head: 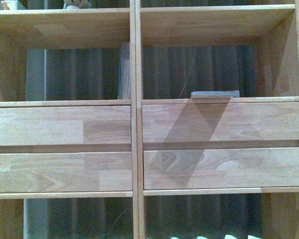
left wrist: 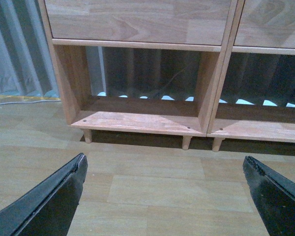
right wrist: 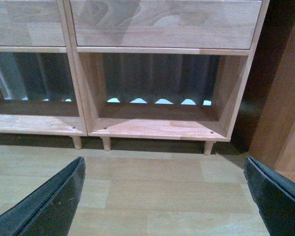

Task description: Organize books on shelf

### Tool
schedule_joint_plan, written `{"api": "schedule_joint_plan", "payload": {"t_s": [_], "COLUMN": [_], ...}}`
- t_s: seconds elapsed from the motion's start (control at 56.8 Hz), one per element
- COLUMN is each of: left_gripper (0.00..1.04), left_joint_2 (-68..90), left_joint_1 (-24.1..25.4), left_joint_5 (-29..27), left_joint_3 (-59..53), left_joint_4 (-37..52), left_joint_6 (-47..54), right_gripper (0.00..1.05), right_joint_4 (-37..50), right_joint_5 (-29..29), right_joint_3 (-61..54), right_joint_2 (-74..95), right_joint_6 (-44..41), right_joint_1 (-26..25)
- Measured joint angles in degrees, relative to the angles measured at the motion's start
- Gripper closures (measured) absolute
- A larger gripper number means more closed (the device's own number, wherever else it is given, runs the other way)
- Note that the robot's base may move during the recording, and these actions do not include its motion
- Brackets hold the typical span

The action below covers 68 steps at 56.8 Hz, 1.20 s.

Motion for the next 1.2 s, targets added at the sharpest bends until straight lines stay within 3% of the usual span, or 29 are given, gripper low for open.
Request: {"api": "schedule_joint_plan", "payload": {"t_s": [1.197], "left_gripper": [0.07], "left_joint_2": [0.00], "left_joint_1": [0.00], "left_joint_5": [0.02], "left_joint_3": [0.00], "left_joint_4": [0.00], "left_joint_6": [0.00], "right_gripper": [0.07], "right_joint_4": [0.00], "right_joint_5": [0.00], "right_joint_3": [0.00], "right_joint_2": [0.00], "right_joint_6": [0.02], "right_joint_1": [0.00]}}
